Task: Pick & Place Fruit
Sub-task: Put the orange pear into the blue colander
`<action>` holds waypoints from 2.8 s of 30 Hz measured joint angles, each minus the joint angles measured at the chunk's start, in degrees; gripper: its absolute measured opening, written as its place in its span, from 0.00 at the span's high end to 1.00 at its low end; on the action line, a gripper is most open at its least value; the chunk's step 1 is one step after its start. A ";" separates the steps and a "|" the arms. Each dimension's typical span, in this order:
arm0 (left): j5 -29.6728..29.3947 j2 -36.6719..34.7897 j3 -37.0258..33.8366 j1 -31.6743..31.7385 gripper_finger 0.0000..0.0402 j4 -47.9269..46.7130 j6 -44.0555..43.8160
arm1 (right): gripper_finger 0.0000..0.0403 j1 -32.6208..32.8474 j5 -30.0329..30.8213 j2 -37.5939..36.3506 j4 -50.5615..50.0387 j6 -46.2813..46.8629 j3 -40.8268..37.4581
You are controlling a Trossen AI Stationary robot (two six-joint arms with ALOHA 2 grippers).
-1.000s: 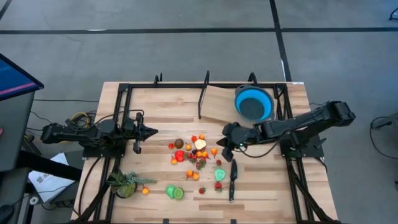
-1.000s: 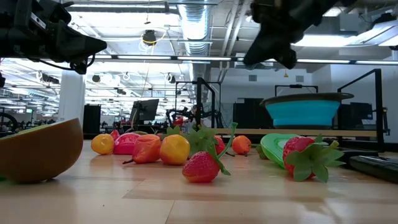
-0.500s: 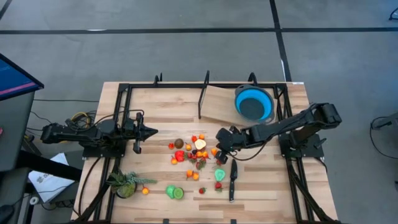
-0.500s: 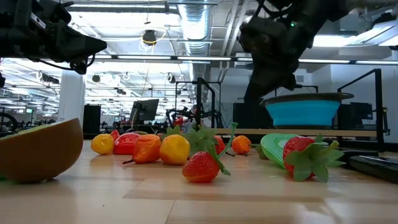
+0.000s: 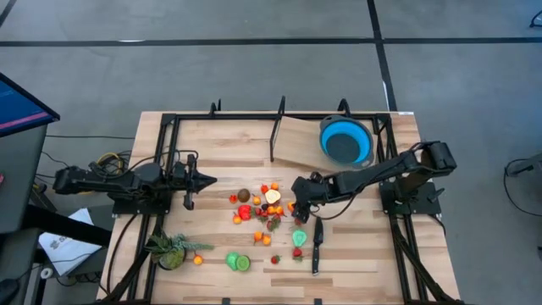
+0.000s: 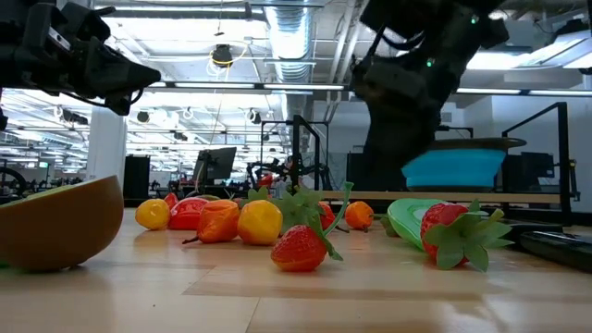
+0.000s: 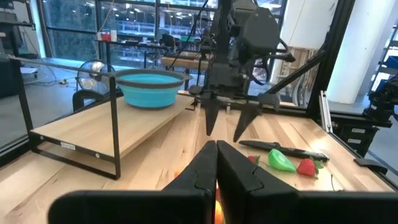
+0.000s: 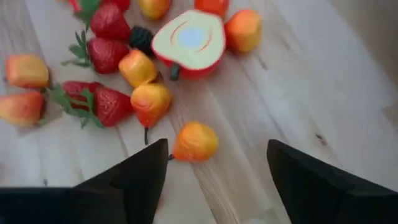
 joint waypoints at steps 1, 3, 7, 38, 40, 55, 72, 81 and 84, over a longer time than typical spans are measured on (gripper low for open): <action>0.00 0.25 0.00 0.00 1.00 -0.10 -0.02 | 0.32 0.10 -0.01 0.71 -0.01 -0.23 0.00; 0.00 0.85 0.00 0.00 1.00 0.00 -0.01 | 0.31 0.19 -0.01 2.41 0.89 -0.34 0.00; 0.00 1.69 0.01 0.00 1.00 -0.14 -0.01 | 0.32 0.17 -1.40 4.77 2.40 -0.36 -0.02; 0.00 4.40 0.00 0.02 1.00 0.35 -0.02 | 0.32 -0.29 -2.98 9.65 8.06 -1.28 -0.02; 0.00 4.40 0.01 0.02 1.00 0.37 -0.01 | 0.32 -0.29 -2.98 9.65 7.98 -1.28 -0.02; 0.00 4.40 0.02 0.02 1.00 0.41 -0.01 | 0.35 -0.25 -2.87 9.65 7.53 -2.33 -0.02; 0.00 4.38 0.00 0.01 1.00 0.40 0.00 | 0.76 0.35 -2.85 9.61 7.44 -3.40 -0.02; -0.01 4.38 0.01 0.02 1.00 0.40 -0.01 | 0.78 0.56 -3.22 9.54 7.44 -3.37 -0.02; 0.00 4.38 0.02 0.02 1.00 0.40 0.00 | 0.78 0.62 -3.29 8.99 7.20 -3.37 -0.07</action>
